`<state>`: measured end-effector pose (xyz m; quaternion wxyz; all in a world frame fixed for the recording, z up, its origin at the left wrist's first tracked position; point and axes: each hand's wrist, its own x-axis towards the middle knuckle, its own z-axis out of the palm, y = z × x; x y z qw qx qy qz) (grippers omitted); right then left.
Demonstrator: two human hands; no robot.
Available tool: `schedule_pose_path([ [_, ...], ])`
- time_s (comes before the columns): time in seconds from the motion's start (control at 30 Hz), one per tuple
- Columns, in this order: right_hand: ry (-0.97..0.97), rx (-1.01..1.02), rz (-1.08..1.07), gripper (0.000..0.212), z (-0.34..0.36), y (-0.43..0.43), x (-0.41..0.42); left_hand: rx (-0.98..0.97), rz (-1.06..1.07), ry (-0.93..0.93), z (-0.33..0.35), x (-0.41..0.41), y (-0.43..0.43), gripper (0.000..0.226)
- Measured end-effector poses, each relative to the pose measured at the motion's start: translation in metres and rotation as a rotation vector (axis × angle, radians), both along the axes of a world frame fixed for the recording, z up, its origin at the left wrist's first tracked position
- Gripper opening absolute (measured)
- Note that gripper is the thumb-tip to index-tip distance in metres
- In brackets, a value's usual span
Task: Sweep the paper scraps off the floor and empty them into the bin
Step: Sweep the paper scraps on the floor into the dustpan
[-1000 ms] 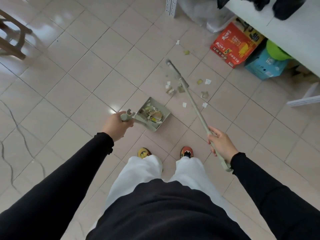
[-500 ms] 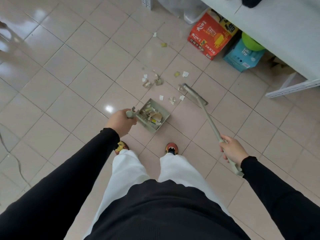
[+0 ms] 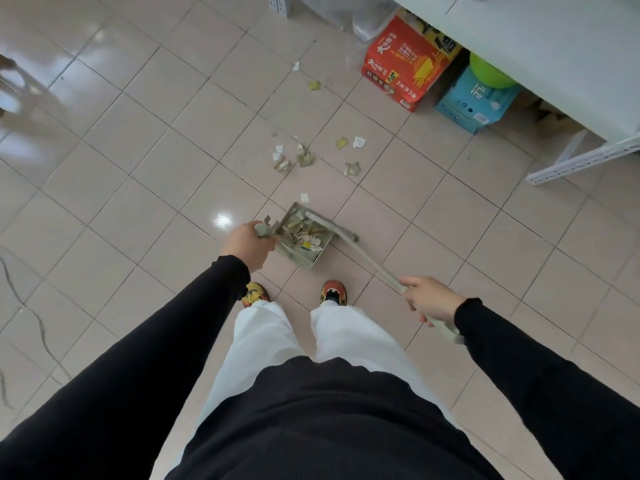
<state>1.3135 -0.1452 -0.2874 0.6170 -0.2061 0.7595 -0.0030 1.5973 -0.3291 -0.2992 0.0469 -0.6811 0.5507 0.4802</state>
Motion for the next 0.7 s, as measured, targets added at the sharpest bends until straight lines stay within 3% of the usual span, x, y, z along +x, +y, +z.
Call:
schedule_pose_path([
  [0.17,-0.044,-0.065,-0.033,0.051,0.039,0.027,-0.017,0.002,0.084,0.031,-0.002,0.003,0.004,0.012],
  [0.33,0.083,-0.169,0.009,0.05,0.001,-0.027,0.001,-0.009,0.155,0.071,-0.003,0.009,0.007,0.019],
  [0.6,0.059,-0.062,0.292,0.044,-0.033,-0.07,0.03,0.004,0.219,0.054,-0.005,0.022,0.0,0.017],
  [0.7,-0.019,-0.019,0.258,0.051,-0.02,-0.052,0.018,0.009,0.223,0.059,-0.008,0.026,0.0,0.017],
])
